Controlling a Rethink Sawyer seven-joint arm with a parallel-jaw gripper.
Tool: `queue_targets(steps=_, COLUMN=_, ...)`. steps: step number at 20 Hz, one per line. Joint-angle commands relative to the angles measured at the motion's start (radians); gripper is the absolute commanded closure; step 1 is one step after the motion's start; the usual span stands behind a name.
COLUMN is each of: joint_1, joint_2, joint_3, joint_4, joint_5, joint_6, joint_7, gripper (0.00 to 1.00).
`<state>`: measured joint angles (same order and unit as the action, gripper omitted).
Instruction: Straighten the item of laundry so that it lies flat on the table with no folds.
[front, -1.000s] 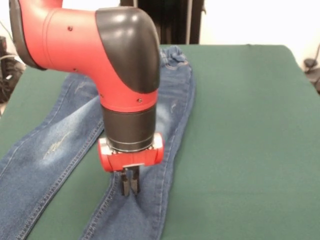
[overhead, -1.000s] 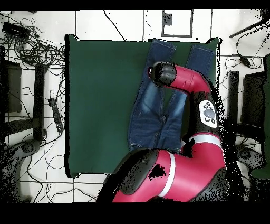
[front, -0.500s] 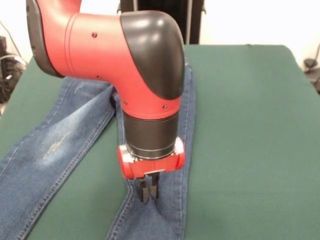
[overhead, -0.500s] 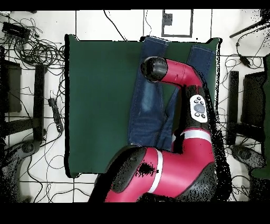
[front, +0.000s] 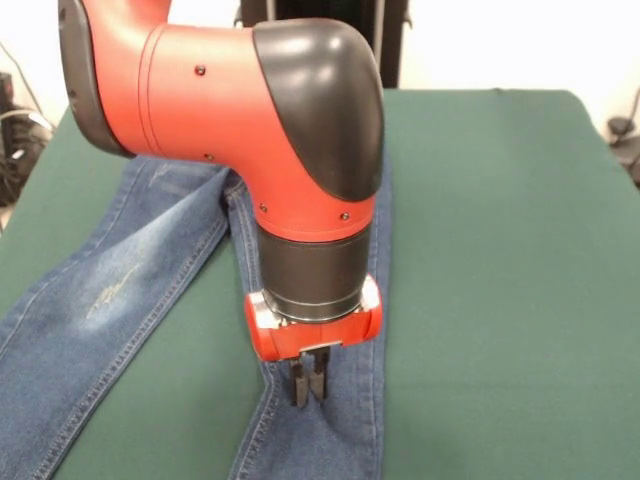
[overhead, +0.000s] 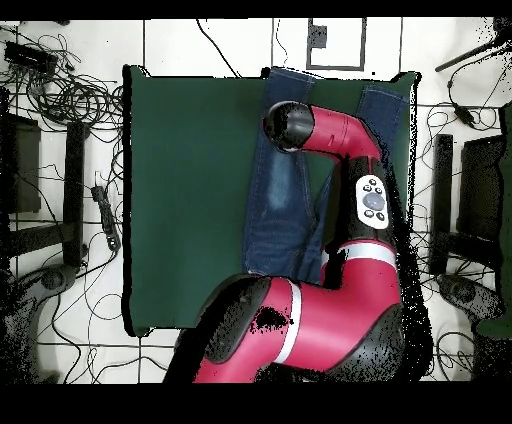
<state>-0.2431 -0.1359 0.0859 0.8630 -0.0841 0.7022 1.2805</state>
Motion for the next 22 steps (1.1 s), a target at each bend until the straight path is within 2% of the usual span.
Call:
queue_targets(steps=1, joint_1=0.061, joint_2=-0.004, joint_3=0.063, joint_4=-0.051, joint_5=0.038, joint_6=0.112, joint_7=0.142, gripper=1.0)
queue_targets(steps=9, joint_1=0.064, joint_2=0.004, joint_3=0.087, joint_4=-0.086, joint_5=0.051, joint_6=0.15, joint_7=0.129, gripper=1.0)
queue_targets(steps=20, joint_1=0.025, joint_2=-0.003, joint_3=0.094, joint_4=-0.011, joint_5=0.045, joint_6=0.007, joint_7=0.148, gripper=1.0)
queue_targets(steps=22, joint_1=0.027, joint_2=-0.007, joint_3=0.08, joint_4=-0.005, joint_5=0.033, joint_6=0.011, joint_7=0.145, gripper=1.0)
